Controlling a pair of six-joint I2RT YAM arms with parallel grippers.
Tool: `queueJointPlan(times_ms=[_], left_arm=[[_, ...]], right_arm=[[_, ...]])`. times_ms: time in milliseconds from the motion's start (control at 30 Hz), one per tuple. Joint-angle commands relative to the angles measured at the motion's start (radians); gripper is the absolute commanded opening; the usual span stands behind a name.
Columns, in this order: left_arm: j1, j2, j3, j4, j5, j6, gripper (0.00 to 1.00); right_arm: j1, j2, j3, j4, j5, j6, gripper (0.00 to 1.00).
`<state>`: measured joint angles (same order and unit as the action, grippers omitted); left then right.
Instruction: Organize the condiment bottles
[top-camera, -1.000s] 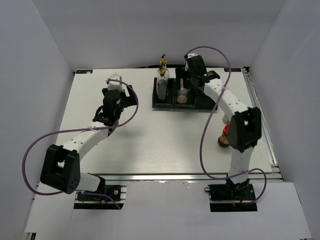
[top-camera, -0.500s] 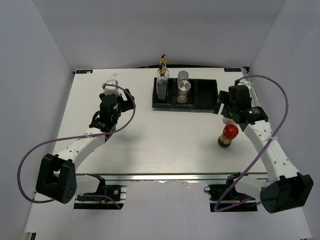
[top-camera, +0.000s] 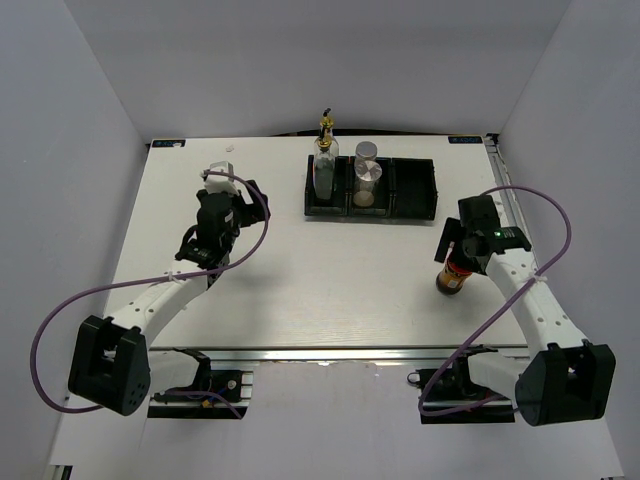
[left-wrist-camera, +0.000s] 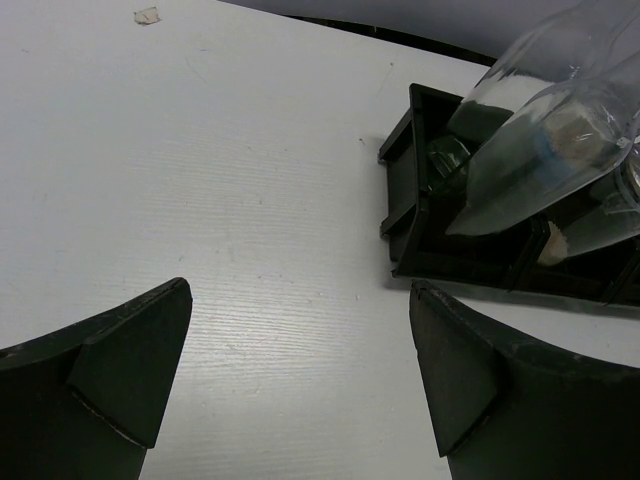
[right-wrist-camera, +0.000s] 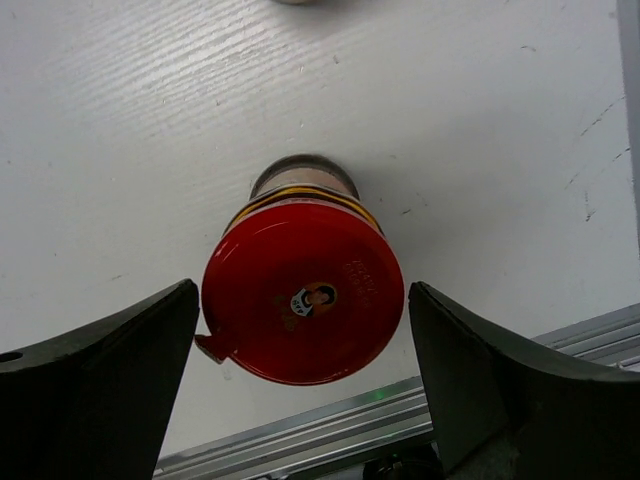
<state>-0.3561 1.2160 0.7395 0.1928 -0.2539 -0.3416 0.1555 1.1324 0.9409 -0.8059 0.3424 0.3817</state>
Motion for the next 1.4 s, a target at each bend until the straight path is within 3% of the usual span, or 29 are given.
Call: queueJointPlan(times_ms=[0,133,200,233,267,367,433,567,900,1100,1200,1367], left_arm=[[0.003,-0.026,-0.011,-0.003,-0.002,-0.007,0.98],[0.003,-0.021,-0.012,-0.001,-0.008,-0.002,0.98],[0.003,-0.018,-0.014,0.005,-0.015,0.000,0.98],[0.003,-0.016,-0.014,0.005,-0.018,0.000,0.98],[0.003,-0.015,-0.012,0.005,-0.021,0.000,0.98],[0.003,-0.015,-0.018,0.008,-0.022,0.001,0.98],[0.003,-0.021,-0.037,0.029,-0.013,0.003,0.98],[0.003,-0.015,-0.032,0.034,-0.013,0.004,0.98],[0.005,-0.013,-0.035,0.056,-0.004,0.018,0.98],[0.005,0.019,-0.025,0.040,-0.036,0.018,0.98],[0.005,0.031,-0.020,0.042,-0.035,0.021,0.98],[0.005,0.040,-0.015,0.030,-0.050,0.026,0.98]], right_arm=[[-0.004,0.006,-0.017,0.040,-0.059,-0.032,0.89],[-0.002,0.036,-0.022,0.051,-0.069,-0.043,0.89],[-0.004,0.038,-0.014,0.050,-0.045,-0.035,0.81],[-0.004,0.038,-0.010,0.047,-0.030,-0.033,0.75],[-0.004,0.040,-0.002,0.040,-0.005,-0.030,0.57],[-0.004,0.035,0.036,0.022,-0.002,-0.046,0.25],[-0.004,0.027,0.074,0.008,-0.016,-0.066,0.14],[-0.002,0.006,0.145,0.085,-0.147,-0.135,0.00],[0.003,0.196,0.508,0.184,-0.269,-0.173,0.00],[0.022,0.496,0.901,0.113,-0.276,-0.220,0.00],[0.024,0.657,1.033,0.106,-0.253,-0.228,0.00],[0.022,0.796,1.133,0.158,-0.246,-0.222,0.00]])
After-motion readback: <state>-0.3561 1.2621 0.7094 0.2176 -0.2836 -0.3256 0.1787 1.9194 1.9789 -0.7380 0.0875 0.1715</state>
